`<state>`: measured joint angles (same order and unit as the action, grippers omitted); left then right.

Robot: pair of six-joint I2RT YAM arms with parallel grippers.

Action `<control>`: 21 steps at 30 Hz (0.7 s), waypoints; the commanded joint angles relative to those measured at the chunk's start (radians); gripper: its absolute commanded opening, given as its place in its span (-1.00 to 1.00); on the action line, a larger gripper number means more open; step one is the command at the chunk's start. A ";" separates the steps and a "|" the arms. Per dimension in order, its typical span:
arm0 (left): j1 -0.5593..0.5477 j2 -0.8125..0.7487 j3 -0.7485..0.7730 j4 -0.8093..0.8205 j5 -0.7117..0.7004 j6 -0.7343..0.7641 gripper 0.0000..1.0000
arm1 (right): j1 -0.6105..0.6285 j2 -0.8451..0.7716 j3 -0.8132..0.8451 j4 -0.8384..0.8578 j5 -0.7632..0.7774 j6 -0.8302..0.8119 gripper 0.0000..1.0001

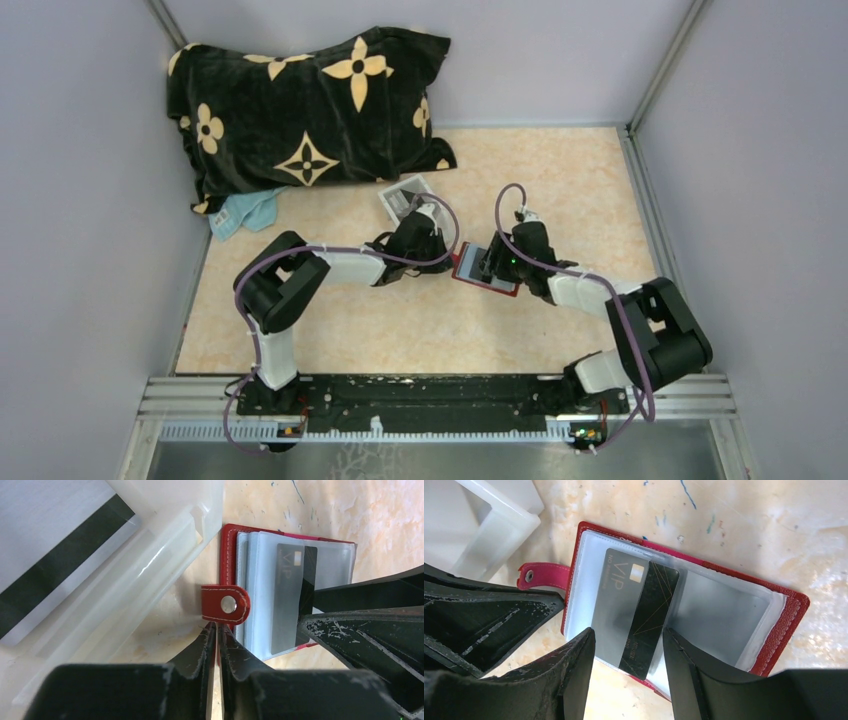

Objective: Put the credit cards into the card holder
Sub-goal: Insert the credit card into the card holder.

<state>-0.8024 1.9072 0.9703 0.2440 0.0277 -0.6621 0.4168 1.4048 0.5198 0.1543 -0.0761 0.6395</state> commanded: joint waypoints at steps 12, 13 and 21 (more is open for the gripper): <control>-0.017 0.111 -0.099 -0.252 0.047 0.020 -0.82 | 0.004 -0.113 -0.012 -0.148 0.106 -0.027 -0.25; -0.017 0.113 -0.101 -0.251 0.050 0.019 -0.82 | 0.005 -0.121 -0.019 -0.136 0.105 -0.023 -0.27; -0.022 0.121 -0.096 -0.244 0.058 0.018 -0.86 | 0.004 -0.109 -0.010 -0.114 0.082 -0.014 -0.38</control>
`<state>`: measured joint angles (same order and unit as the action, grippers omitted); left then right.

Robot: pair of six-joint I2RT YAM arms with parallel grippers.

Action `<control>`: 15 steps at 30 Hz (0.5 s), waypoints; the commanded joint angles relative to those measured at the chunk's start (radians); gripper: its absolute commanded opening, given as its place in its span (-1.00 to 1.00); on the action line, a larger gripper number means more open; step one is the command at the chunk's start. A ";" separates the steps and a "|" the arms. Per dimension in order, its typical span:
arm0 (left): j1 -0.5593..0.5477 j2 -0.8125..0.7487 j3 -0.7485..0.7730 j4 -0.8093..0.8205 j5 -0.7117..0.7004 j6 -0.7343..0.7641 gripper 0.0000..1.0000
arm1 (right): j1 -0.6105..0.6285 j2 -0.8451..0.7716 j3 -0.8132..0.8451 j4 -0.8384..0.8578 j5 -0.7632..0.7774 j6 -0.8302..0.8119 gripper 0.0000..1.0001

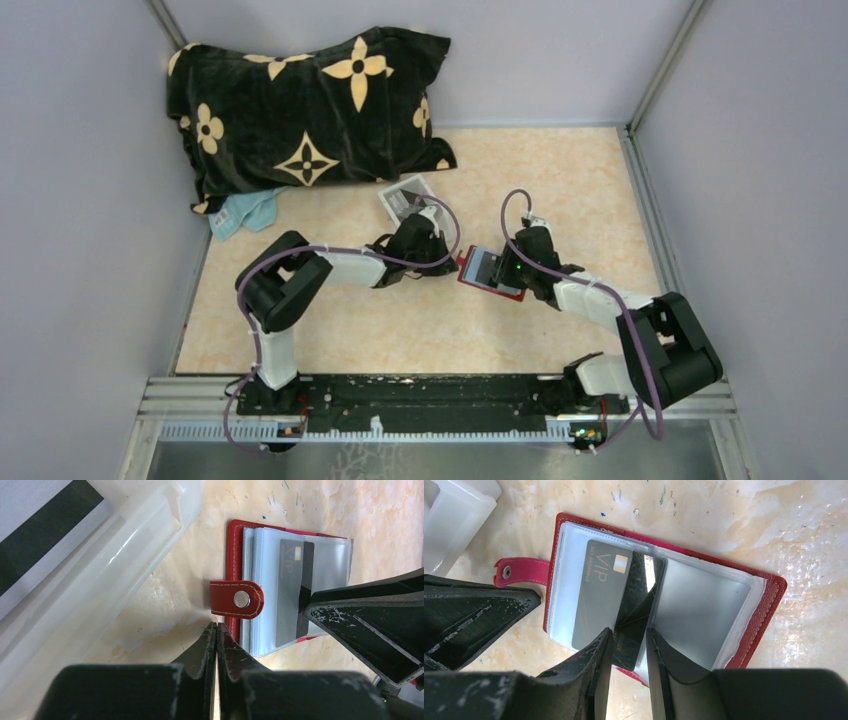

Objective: Put the credit cards into the card holder
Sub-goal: Insert the credit card into the card holder.

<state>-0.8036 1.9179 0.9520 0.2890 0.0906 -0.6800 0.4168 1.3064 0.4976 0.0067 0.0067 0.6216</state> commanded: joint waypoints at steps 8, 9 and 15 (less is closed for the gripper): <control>-0.033 0.118 -0.065 -0.289 0.007 0.042 -0.88 | 0.018 0.046 0.043 0.051 -0.019 0.019 -0.37; -0.034 0.119 -0.065 -0.289 0.008 0.042 -0.88 | 0.023 0.052 0.049 0.052 -0.019 0.019 -0.37; -0.039 0.125 -0.064 -0.289 0.008 0.043 -0.88 | 0.055 0.074 0.081 0.058 -0.010 0.032 -0.36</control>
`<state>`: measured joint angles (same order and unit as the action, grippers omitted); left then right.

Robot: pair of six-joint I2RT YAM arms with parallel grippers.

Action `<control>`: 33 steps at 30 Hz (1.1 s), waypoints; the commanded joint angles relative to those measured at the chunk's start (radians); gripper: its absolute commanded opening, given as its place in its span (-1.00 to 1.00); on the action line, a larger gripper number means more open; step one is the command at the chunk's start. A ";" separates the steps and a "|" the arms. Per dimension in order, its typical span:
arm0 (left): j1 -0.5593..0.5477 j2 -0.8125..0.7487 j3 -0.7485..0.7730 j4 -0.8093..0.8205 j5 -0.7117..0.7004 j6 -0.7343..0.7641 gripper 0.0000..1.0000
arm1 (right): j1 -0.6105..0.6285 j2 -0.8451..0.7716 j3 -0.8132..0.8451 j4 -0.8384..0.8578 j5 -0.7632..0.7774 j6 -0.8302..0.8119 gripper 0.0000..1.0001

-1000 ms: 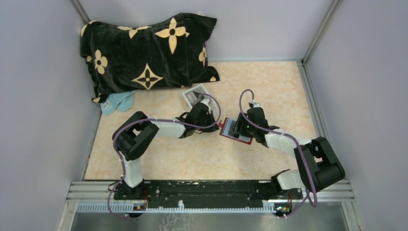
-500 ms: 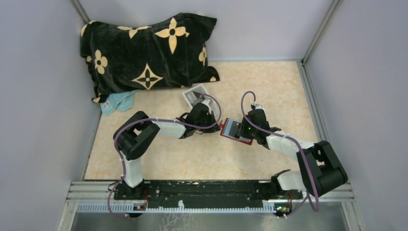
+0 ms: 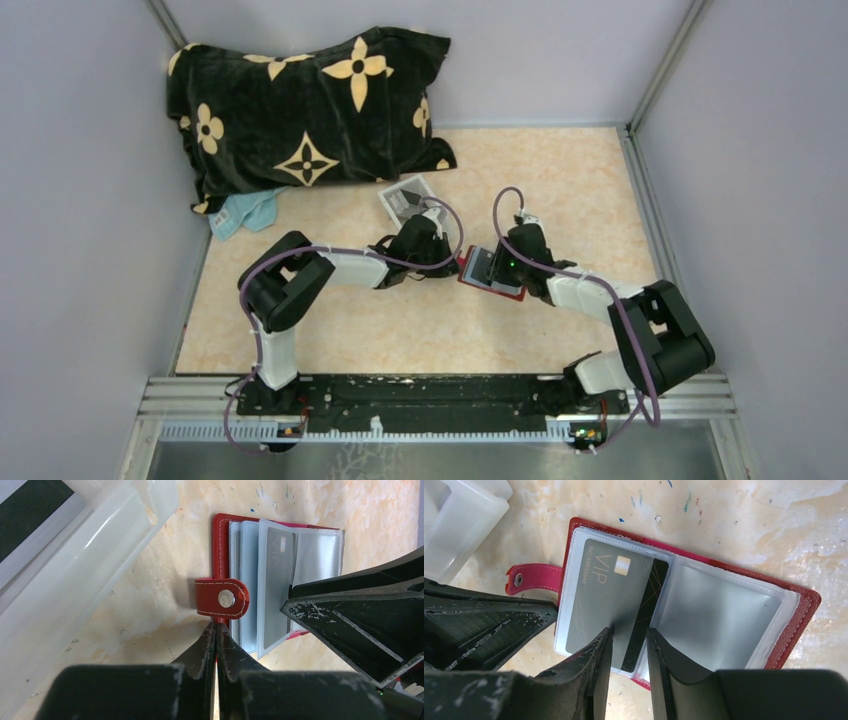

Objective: Put the credit cards into the card holder
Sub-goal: Insert the credit card into the card holder.

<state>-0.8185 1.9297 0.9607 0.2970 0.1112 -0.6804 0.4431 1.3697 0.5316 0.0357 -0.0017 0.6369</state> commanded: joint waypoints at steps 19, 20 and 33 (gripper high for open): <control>-0.034 0.104 -0.084 -0.296 -0.021 0.035 -0.91 | 0.101 0.043 0.122 0.011 0.021 0.025 -0.31; -0.034 0.100 -0.085 -0.300 -0.026 0.033 -0.91 | 0.101 0.042 0.123 0.005 0.027 0.022 -0.31; -0.034 -0.037 -0.097 -0.373 -0.123 0.005 -0.50 | 0.102 -0.088 0.168 -0.148 0.145 -0.056 -0.06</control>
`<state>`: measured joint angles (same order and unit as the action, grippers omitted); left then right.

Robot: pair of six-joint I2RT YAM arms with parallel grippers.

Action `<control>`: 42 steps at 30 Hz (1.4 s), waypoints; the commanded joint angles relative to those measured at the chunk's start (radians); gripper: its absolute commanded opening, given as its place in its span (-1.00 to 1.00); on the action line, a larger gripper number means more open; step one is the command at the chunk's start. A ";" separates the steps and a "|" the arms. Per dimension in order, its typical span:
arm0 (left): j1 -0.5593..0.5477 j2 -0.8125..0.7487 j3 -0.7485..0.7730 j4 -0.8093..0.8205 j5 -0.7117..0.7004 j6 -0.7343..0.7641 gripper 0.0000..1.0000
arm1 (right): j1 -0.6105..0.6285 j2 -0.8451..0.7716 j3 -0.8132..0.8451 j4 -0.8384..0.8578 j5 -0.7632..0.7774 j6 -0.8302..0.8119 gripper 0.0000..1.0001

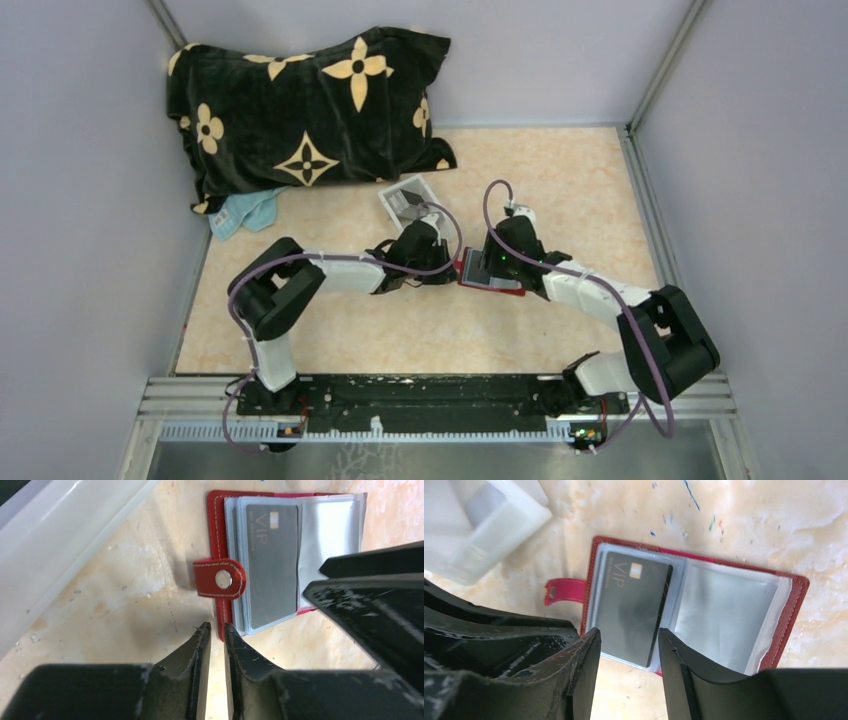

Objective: Put the credit cards into the card holder
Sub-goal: Insert the credit card into the card holder, then pick up the credit card from the storage box.

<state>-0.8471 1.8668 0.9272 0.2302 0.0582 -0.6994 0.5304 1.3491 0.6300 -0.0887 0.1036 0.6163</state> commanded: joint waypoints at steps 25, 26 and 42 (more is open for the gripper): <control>-0.011 -0.689 -0.366 -0.449 -0.416 -0.188 -0.27 | 0.085 0.275 0.761 -0.174 -0.112 -0.369 0.00; -0.011 -0.704 -0.376 -0.449 -0.431 -0.198 -0.26 | 0.091 0.340 0.803 -0.178 -0.131 -0.372 0.00; 0.213 -0.631 -0.385 -0.273 -0.349 -0.139 -0.25 | 0.119 0.781 1.265 -0.304 -0.233 -0.393 0.01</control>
<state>-0.7208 1.1606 0.5323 -0.1577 -0.3588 -0.8780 0.6411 2.0933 1.7916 -0.3733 -0.1013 0.2436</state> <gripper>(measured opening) 0.406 0.505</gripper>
